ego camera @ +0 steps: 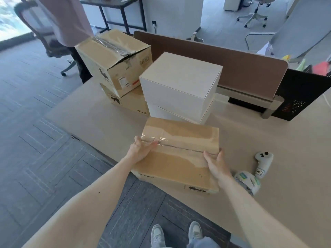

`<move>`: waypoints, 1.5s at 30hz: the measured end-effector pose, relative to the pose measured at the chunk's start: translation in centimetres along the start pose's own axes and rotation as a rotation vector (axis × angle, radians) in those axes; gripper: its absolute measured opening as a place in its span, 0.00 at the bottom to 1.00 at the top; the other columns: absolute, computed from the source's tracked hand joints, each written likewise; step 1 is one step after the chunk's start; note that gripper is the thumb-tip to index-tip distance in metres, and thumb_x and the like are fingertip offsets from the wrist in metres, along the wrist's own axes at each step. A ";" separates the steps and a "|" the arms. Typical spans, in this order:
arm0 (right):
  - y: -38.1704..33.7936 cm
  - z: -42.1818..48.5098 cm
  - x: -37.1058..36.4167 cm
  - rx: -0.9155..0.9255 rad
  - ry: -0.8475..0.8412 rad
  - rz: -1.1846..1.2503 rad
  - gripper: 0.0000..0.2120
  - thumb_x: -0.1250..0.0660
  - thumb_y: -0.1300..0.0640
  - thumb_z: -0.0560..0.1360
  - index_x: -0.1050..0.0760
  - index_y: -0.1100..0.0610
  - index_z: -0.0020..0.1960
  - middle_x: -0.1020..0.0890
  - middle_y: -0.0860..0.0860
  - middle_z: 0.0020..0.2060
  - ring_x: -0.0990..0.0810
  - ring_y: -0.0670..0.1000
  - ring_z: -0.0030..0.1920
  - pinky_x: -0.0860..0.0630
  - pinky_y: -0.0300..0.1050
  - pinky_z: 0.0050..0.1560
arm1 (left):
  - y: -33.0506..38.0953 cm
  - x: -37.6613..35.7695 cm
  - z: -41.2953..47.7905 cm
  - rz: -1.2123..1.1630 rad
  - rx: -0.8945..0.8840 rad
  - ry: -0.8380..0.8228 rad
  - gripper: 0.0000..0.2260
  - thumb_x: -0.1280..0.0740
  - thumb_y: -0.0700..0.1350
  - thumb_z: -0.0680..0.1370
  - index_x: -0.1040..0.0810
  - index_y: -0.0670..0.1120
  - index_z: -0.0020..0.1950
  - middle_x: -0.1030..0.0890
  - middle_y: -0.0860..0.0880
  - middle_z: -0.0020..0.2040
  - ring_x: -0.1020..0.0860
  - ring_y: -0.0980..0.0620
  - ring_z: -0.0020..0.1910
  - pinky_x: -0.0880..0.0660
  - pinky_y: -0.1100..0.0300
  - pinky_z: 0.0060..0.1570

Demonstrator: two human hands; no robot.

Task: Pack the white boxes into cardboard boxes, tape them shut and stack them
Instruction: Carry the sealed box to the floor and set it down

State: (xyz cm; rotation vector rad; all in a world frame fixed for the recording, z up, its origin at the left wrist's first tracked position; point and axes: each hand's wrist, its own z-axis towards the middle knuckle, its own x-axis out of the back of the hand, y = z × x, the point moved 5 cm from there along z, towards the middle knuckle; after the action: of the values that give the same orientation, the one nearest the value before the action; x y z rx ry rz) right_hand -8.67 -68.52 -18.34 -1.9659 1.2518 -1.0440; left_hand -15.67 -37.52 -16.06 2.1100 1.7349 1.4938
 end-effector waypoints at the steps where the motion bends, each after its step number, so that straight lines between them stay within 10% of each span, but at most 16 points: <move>1: -0.3 0.0 0.3 0.010 -0.001 -0.051 0.26 0.33 0.42 0.77 0.36 0.54 0.67 0.25 0.51 0.61 0.26 0.53 0.56 0.28 0.47 0.57 | -0.2 -0.3 -0.4 -0.014 0.017 0.009 0.39 0.35 0.69 0.75 0.41 0.41 0.72 0.29 0.39 0.69 0.29 0.39 0.67 0.33 0.52 0.56; 17: -7.6 -2.6 -5.2 0.345 -0.299 -0.386 0.24 0.42 0.43 0.81 0.35 0.62 0.65 0.22 0.56 0.60 0.24 0.60 0.61 0.28 0.50 0.55 | -8.0 4.6 -11.4 -0.287 0.222 0.416 0.50 0.38 0.82 0.59 0.37 0.56 0.74 0.24 0.47 0.68 0.25 0.41 0.65 0.27 0.41 0.65; 45: -25.8 -15.8 -37.0 0.803 -0.566 -0.363 0.13 0.38 0.48 0.81 0.29 0.55 0.59 0.21 0.52 0.50 0.22 0.58 0.53 0.31 0.48 0.51 | -26.0 31.1 -15.8 -0.534 0.172 0.966 0.32 0.31 0.68 0.73 0.30 0.51 0.71 0.21 0.48 0.61 0.22 0.45 0.59 0.28 0.54 0.53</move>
State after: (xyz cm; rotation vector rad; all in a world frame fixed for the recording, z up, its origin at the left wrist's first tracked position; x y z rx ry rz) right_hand -19.49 -25.34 -0.83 -1.6604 0.1162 -0.8601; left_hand -48.01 -11.90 -2.15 0.7628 2.4514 2.3752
